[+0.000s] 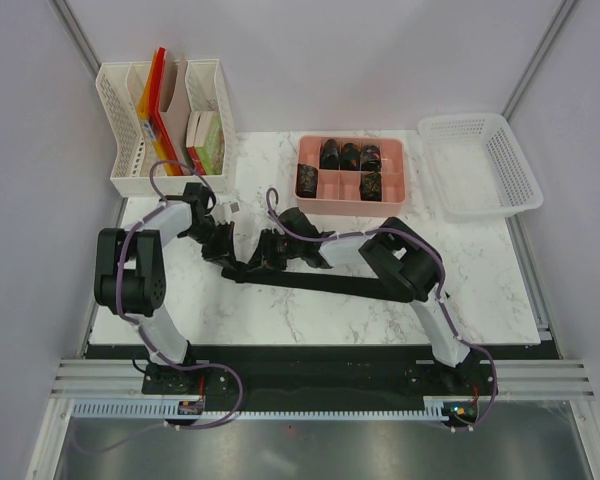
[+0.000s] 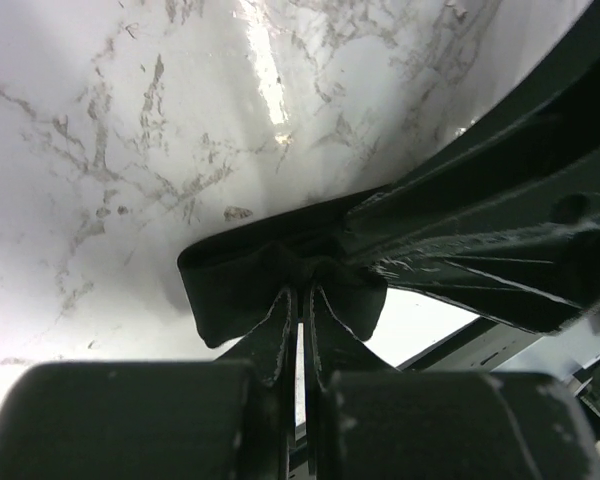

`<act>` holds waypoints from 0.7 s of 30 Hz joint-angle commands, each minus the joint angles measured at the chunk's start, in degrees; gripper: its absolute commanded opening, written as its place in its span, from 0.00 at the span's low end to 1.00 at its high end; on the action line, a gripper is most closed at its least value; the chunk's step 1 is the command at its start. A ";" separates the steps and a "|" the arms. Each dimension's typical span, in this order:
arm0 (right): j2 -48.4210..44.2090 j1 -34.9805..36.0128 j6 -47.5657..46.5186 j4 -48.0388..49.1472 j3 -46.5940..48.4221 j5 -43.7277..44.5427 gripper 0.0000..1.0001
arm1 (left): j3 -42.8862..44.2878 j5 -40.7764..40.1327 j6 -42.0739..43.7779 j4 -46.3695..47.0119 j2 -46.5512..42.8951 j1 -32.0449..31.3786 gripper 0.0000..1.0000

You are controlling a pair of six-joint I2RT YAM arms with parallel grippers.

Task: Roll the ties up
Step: Roll the tie at the center of the board.

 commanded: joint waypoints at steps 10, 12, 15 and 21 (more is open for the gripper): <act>-4.42 -2.16 -2.06 -1.96 2.18 -3.13 0.52 | -2.02 -2.39 -0.65 3.52 2.15 -0.67 0.02; -5.74 -2.16 -2.15 -3.45 2.01 -2.60 0.53 | -2.03 -2.39 -0.74 3.52 1.97 -0.67 0.02; -6.80 -1.81 -2.24 -4.68 1.56 -1.81 0.50 | -2.11 -2.75 -0.83 3.61 1.80 -0.67 0.02; -4.70 -0.14 -1.62 -5.74 2.53 -1.37 0.46 | -1.94 -2.92 -0.83 3.52 1.62 -0.67 0.02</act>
